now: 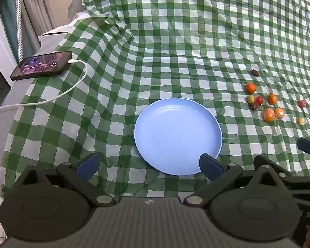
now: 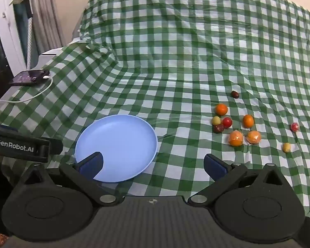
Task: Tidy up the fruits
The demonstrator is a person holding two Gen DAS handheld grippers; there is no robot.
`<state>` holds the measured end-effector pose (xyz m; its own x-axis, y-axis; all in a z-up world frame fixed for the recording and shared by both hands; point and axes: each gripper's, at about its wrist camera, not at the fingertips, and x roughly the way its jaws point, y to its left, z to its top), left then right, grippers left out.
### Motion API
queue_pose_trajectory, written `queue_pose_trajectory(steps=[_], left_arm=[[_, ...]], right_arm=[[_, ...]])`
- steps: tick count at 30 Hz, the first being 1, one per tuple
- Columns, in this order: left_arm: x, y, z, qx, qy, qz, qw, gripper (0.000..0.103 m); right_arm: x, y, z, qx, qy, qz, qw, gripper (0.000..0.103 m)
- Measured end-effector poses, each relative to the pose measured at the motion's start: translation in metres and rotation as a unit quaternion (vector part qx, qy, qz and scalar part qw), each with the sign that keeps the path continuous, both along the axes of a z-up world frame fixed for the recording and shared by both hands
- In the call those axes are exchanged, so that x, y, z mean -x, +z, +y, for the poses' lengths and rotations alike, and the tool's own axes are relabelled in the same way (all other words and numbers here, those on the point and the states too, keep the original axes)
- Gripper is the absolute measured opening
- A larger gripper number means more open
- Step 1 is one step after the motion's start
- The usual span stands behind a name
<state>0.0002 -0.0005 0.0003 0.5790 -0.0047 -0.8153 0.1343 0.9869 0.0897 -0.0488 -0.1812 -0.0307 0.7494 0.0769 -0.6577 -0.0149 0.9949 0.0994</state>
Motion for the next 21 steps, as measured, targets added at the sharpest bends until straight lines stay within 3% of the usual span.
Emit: queue_pose_trajectory(steps=[7,9,10,21], left_arm=[[0.007,0.013,-0.006,0.006,0.007,-0.008,0.9999,0.103],[0.007,0.009,-0.003,0.009,0.012,-0.008,0.9999,0.103],[0.008,0.007,0.0,0.01,0.012,-0.008,0.9998,0.103],[0.01,0.003,0.002,0.002,0.01,-0.004,0.9999,0.103]], right_arm=[[0.007,0.003,0.009,-0.013,-0.006,-0.001,1.0,0.103],[0.01,0.008,0.013,-0.018,-0.009,-0.003,1.0,0.103],[0.008,0.016,0.018,-0.004,0.021,0.007,1.0,0.103],[0.012,0.008,0.012,-0.006,0.012,0.011,1.0,0.103]])
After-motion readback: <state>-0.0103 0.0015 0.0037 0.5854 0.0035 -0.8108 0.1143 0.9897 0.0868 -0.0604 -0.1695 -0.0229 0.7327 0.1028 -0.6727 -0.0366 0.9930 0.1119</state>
